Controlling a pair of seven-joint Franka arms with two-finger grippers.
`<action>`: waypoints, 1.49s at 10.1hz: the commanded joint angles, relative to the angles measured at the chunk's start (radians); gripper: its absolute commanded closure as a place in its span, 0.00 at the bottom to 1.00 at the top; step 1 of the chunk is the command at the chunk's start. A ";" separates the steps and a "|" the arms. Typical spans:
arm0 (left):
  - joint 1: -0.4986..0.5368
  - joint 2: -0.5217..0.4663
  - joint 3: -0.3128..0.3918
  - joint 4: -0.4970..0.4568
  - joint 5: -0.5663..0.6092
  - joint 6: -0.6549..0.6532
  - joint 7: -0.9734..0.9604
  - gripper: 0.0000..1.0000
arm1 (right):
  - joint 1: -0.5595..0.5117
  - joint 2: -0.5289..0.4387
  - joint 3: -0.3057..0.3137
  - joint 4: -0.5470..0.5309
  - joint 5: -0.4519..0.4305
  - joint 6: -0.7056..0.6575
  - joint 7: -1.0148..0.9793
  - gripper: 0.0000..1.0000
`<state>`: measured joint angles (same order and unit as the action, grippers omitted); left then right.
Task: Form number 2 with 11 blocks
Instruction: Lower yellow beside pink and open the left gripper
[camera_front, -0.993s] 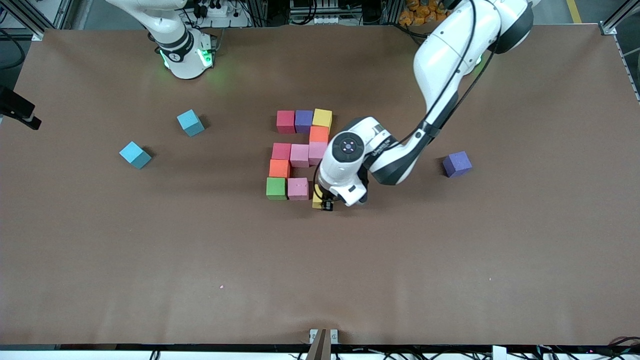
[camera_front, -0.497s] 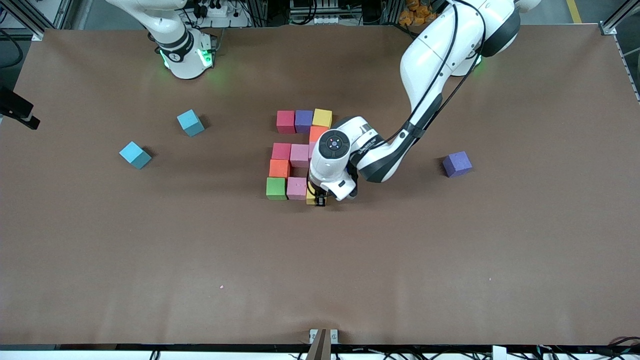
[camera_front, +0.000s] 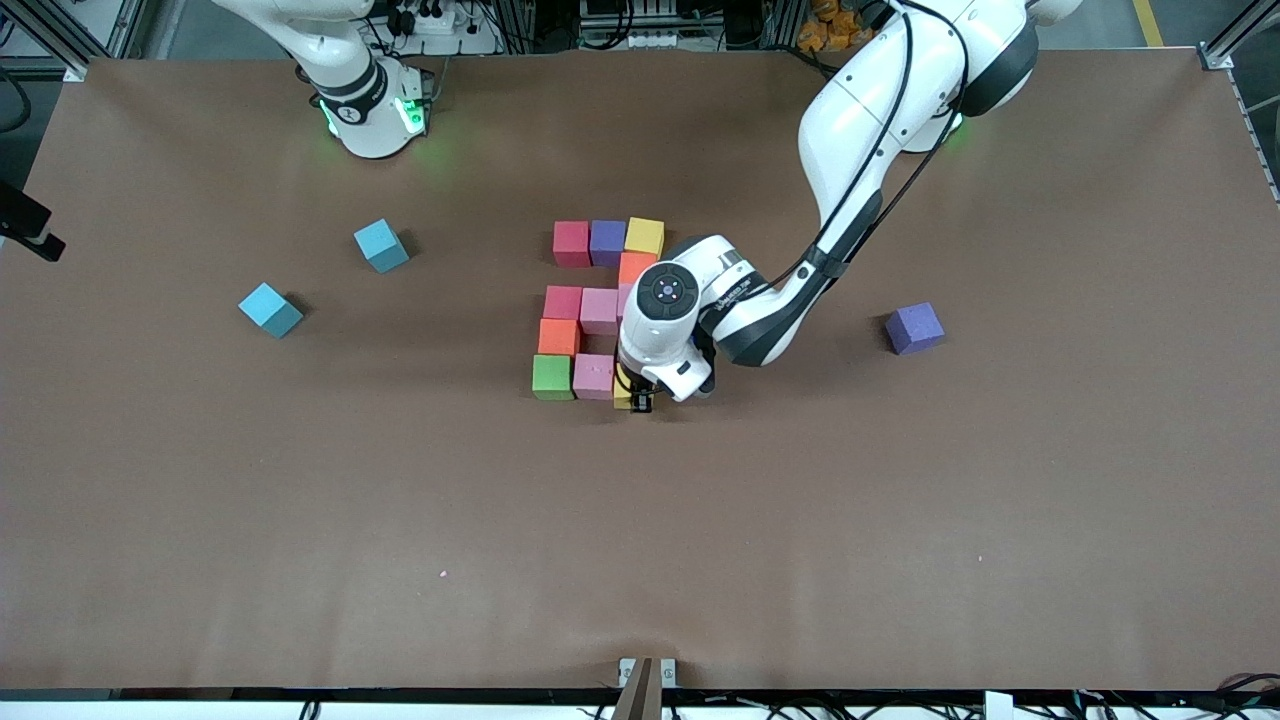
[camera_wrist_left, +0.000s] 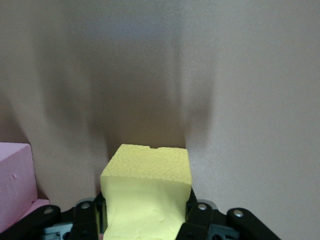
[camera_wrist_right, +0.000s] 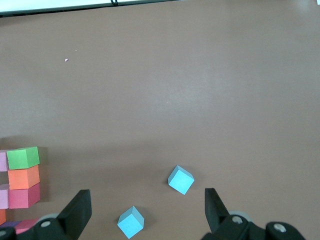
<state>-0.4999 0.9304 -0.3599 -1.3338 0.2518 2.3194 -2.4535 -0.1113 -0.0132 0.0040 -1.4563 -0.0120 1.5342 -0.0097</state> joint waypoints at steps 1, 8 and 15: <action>-0.023 0.018 0.012 0.027 -0.026 -0.002 -0.012 0.71 | -0.005 0.027 0.017 0.025 0.018 -0.003 0.004 0.00; -0.026 -0.005 0.012 0.019 -0.049 -0.076 -0.010 0.00 | -0.008 0.027 0.017 0.025 0.026 0.000 0.004 0.00; 0.231 -0.292 0.006 0.004 -0.043 -0.291 0.125 0.00 | -0.008 0.027 0.017 0.025 0.027 0.000 0.004 0.00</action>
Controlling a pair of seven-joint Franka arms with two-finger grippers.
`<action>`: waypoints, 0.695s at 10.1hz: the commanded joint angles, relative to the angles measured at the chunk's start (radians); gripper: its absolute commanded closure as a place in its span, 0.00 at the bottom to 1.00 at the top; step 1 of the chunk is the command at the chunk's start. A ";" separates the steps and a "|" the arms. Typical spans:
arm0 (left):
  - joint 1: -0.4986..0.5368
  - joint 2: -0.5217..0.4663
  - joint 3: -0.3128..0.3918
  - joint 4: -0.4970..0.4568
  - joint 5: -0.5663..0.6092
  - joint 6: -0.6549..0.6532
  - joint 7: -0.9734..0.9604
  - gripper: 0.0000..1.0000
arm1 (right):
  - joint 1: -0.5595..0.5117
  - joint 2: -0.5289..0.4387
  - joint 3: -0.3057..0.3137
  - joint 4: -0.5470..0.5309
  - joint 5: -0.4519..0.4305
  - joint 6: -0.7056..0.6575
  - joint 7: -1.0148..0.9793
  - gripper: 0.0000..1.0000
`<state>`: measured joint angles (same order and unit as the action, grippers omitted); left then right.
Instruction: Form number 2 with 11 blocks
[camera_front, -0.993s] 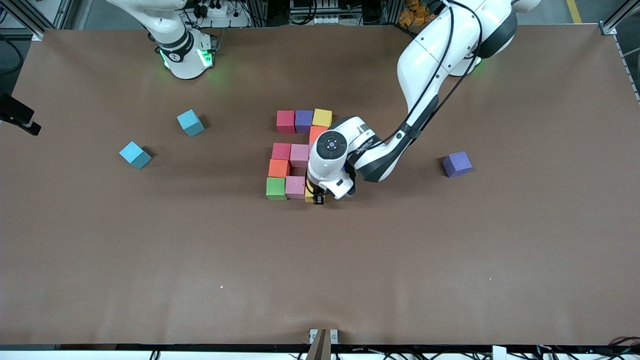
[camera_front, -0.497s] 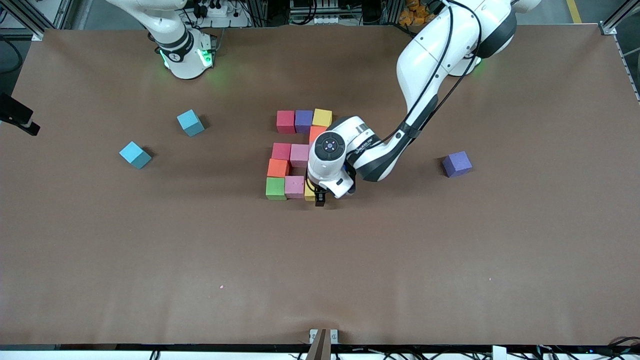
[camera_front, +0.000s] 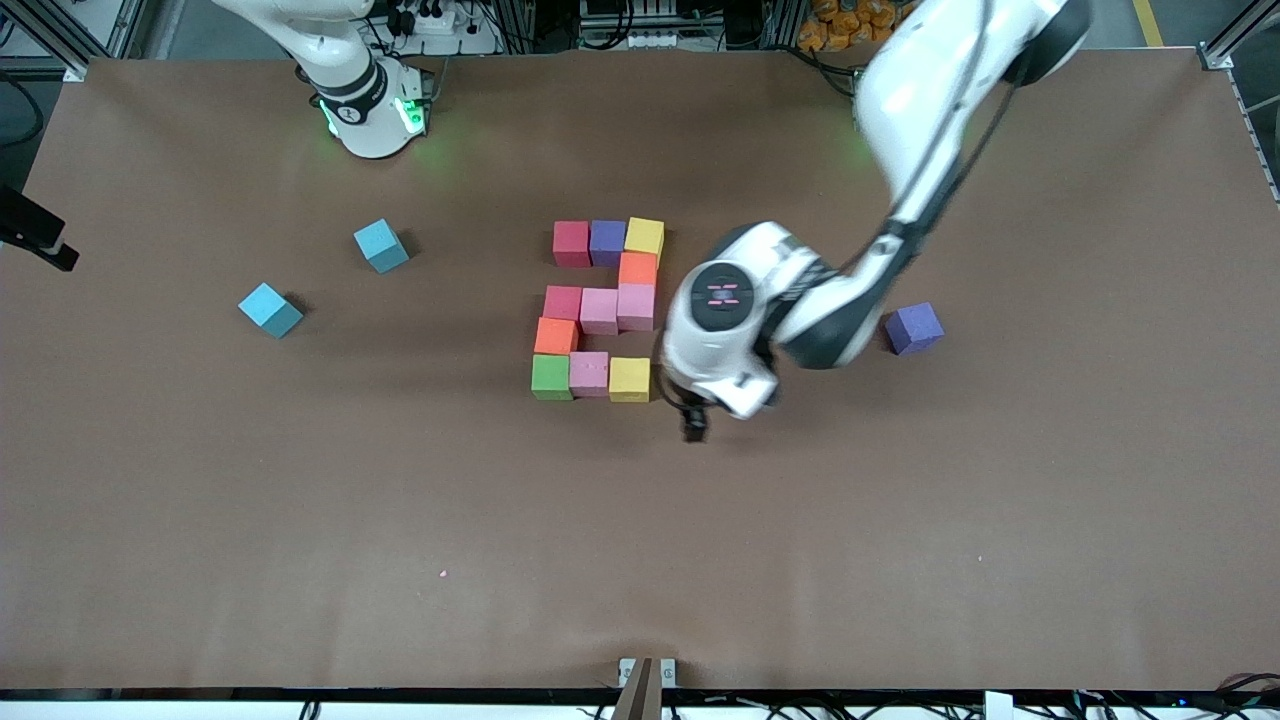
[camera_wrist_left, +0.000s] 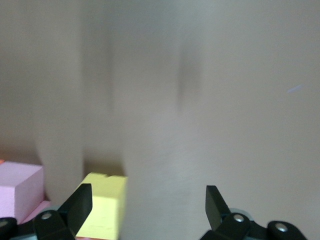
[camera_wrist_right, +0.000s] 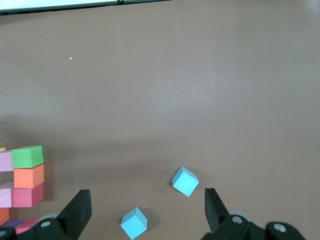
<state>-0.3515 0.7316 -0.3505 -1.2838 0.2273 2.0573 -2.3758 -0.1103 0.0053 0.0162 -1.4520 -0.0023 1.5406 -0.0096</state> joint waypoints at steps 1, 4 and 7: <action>0.135 -0.122 -0.002 -0.045 -0.010 -0.046 0.099 0.00 | -0.008 0.009 0.005 0.021 0.016 -0.007 0.003 0.00; 0.268 -0.196 0.004 -0.043 -0.013 -0.089 0.359 0.00 | -0.009 0.009 0.005 0.021 0.016 -0.007 0.003 0.00; 0.357 -0.257 -0.007 -0.045 -0.025 -0.208 0.705 0.00 | -0.008 0.010 0.005 0.021 0.016 -0.001 0.002 0.00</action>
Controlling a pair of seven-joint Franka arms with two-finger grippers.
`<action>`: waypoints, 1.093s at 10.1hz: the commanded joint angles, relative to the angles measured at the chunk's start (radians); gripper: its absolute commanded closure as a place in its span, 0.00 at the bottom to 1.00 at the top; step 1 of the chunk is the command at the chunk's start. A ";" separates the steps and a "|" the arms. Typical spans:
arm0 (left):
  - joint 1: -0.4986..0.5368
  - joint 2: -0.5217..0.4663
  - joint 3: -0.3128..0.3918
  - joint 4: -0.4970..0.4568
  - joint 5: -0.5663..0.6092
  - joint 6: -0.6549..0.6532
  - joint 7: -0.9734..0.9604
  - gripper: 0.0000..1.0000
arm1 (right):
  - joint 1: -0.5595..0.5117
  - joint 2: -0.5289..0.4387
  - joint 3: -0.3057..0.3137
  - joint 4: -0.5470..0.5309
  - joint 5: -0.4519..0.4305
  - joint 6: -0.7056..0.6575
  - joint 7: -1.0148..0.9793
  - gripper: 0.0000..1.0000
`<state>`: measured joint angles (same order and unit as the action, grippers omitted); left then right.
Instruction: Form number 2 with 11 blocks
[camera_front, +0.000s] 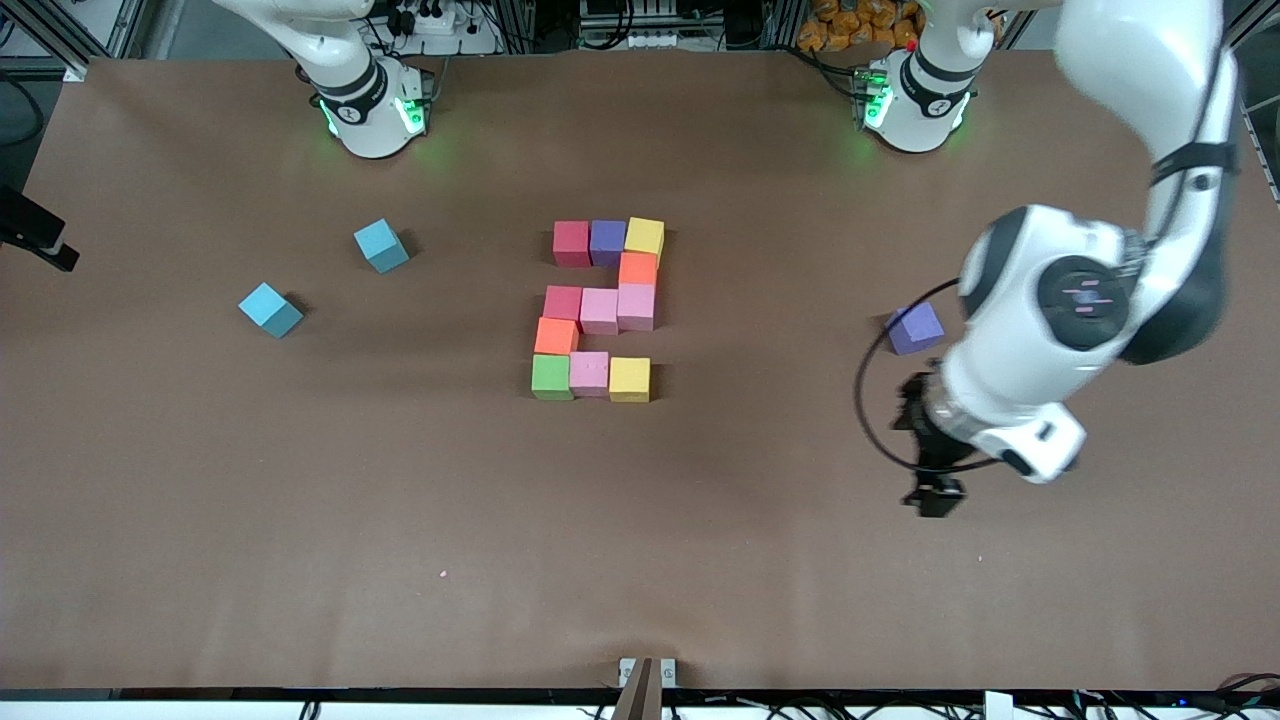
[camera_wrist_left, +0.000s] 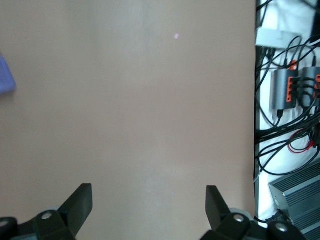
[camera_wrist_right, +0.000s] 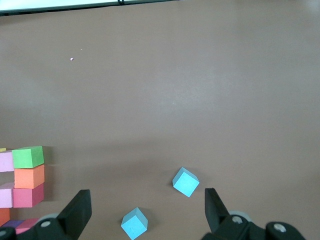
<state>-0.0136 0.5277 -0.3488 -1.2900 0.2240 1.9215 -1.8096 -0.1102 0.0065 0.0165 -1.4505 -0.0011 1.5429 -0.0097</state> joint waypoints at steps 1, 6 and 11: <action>0.033 -0.069 -0.007 -0.041 -0.022 -0.141 0.265 0.00 | -0.008 0.009 0.005 0.019 0.015 -0.003 0.002 0.00; 0.025 -0.444 0.036 -0.518 -0.071 -0.185 0.770 0.00 | -0.008 0.009 0.005 0.019 0.015 -0.003 0.004 0.00; -0.032 -0.612 0.125 -0.536 -0.109 -0.213 1.198 0.00 | -0.009 0.009 0.005 0.019 0.015 -0.003 0.004 0.00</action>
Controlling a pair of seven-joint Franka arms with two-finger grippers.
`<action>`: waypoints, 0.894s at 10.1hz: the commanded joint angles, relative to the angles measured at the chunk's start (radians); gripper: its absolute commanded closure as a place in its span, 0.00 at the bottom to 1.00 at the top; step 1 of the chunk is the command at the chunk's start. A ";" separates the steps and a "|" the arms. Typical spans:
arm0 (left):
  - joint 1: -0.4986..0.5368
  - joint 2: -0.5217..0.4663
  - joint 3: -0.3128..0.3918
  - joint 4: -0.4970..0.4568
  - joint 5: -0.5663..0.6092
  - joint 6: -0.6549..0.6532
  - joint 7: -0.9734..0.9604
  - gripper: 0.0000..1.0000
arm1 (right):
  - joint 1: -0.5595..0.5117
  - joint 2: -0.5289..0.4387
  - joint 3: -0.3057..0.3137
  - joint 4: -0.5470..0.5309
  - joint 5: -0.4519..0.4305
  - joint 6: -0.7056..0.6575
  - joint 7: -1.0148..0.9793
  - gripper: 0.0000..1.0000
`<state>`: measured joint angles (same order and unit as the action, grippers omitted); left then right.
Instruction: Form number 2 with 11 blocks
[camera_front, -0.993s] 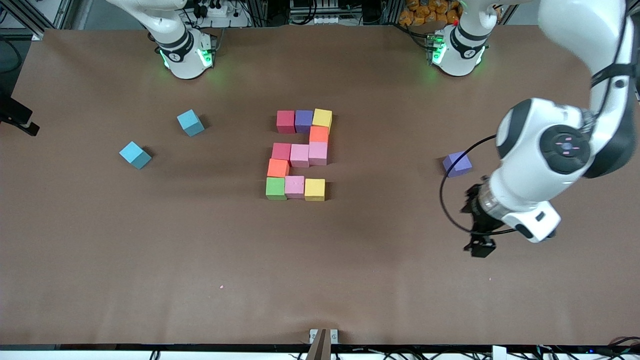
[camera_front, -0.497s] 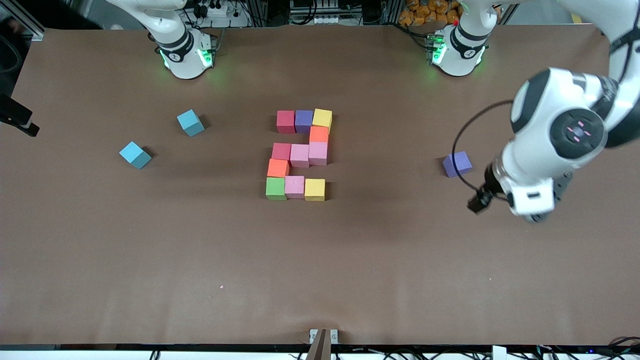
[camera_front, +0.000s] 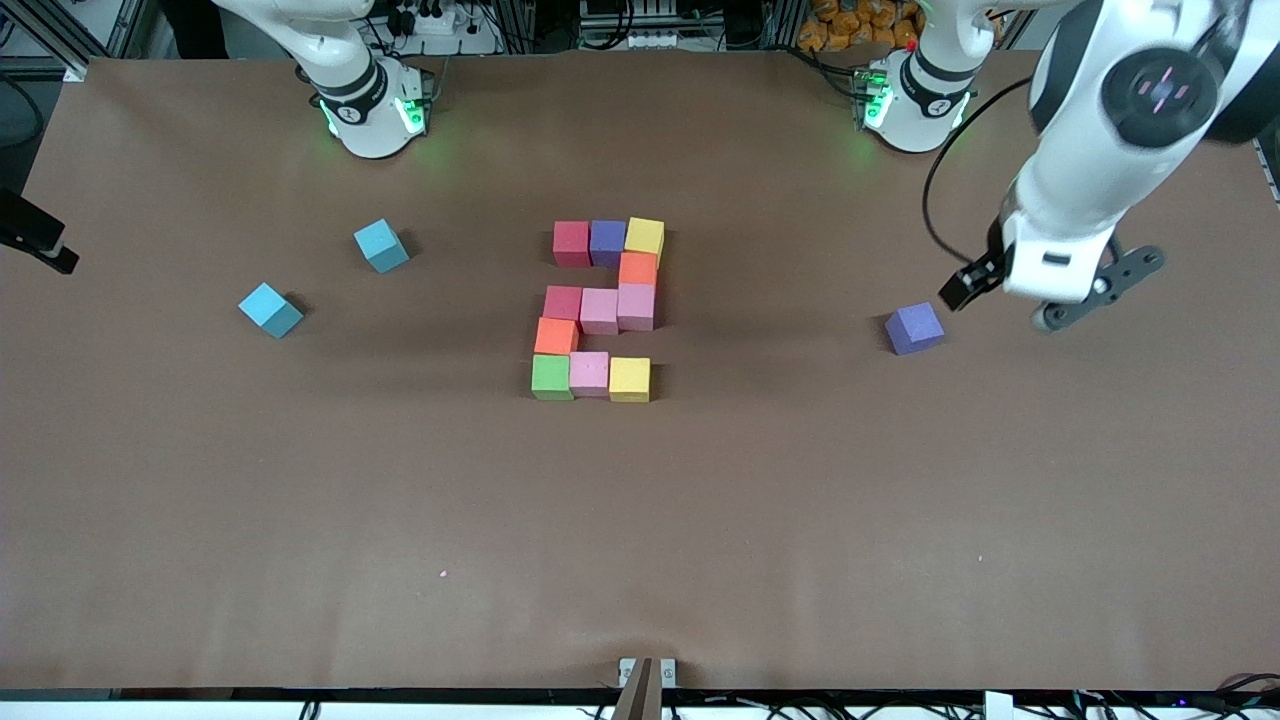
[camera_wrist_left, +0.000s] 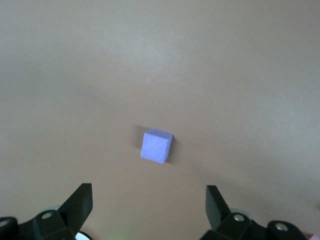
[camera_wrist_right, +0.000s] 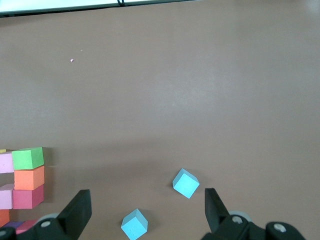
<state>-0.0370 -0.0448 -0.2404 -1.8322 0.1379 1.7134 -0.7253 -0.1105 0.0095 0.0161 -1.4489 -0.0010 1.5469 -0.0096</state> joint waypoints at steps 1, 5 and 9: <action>-0.004 -0.035 0.018 0.052 -0.026 -0.009 0.209 0.00 | -0.008 0.006 0.005 0.018 0.015 -0.007 0.004 0.00; -0.004 0.011 0.075 0.264 -0.153 -0.141 0.508 0.00 | -0.009 0.006 0.005 0.018 0.015 -0.005 0.004 0.00; -0.007 0.008 0.099 0.268 -0.152 -0.144 0.646 0.00 | -0.008 0.006 0.005 0.018 0.015 -0.005 0.004 0.00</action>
<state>-0.0364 -0.0509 -0.1492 -1.5953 0.0066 1.5939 -0.1078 -0.1104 0.0095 0.0163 -1.4489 -0.0010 1.5475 -0.0096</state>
